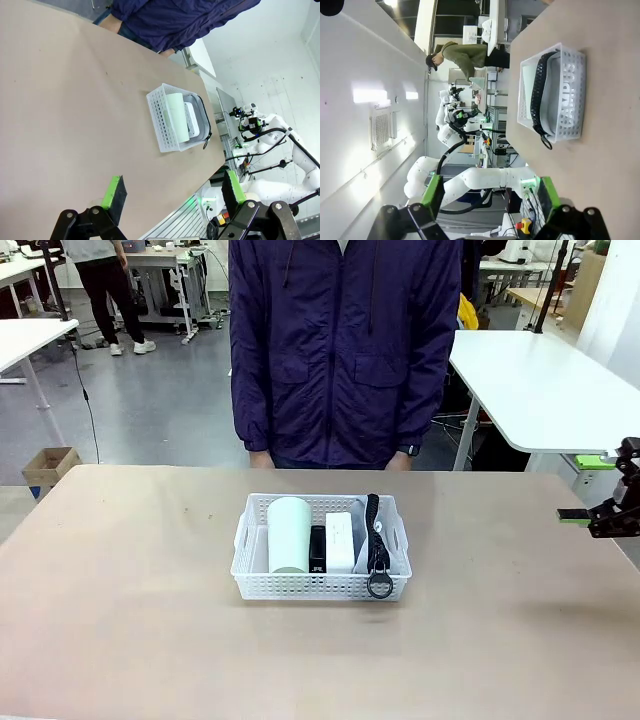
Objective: Efficiently arrange items inside the basket to fit them all.
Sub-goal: Pick up the Reusable plastic cup and place it inside the Organizing basket.
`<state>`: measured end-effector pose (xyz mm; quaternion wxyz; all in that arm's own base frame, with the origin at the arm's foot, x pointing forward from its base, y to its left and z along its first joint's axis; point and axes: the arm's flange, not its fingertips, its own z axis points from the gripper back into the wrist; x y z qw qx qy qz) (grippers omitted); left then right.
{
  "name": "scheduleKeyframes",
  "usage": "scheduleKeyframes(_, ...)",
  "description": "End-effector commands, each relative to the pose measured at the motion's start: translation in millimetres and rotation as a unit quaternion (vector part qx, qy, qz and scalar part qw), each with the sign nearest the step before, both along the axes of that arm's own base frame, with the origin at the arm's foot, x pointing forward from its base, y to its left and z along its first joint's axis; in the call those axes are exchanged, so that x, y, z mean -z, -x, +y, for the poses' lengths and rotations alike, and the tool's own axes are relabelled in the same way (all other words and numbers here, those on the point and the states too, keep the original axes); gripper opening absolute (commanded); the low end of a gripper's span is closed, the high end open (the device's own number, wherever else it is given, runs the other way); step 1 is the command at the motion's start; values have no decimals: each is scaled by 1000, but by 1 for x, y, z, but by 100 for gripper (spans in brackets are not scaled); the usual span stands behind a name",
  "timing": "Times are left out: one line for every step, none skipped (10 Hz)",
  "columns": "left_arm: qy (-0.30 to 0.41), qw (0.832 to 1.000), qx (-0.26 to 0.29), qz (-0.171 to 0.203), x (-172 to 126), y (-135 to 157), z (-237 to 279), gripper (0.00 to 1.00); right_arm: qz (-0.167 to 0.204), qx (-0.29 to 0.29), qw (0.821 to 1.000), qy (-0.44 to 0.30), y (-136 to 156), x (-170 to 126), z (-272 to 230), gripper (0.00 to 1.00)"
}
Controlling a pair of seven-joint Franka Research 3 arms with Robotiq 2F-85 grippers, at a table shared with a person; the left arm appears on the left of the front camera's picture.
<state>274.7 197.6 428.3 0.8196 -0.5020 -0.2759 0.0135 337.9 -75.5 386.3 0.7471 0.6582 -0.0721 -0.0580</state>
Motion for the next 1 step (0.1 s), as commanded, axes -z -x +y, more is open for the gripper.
scheduleKeyframes(5, 1000, 1, -14, -1, 0, -1, 100, -1, -3, 1000, 0, 2, -3, -1, 100)
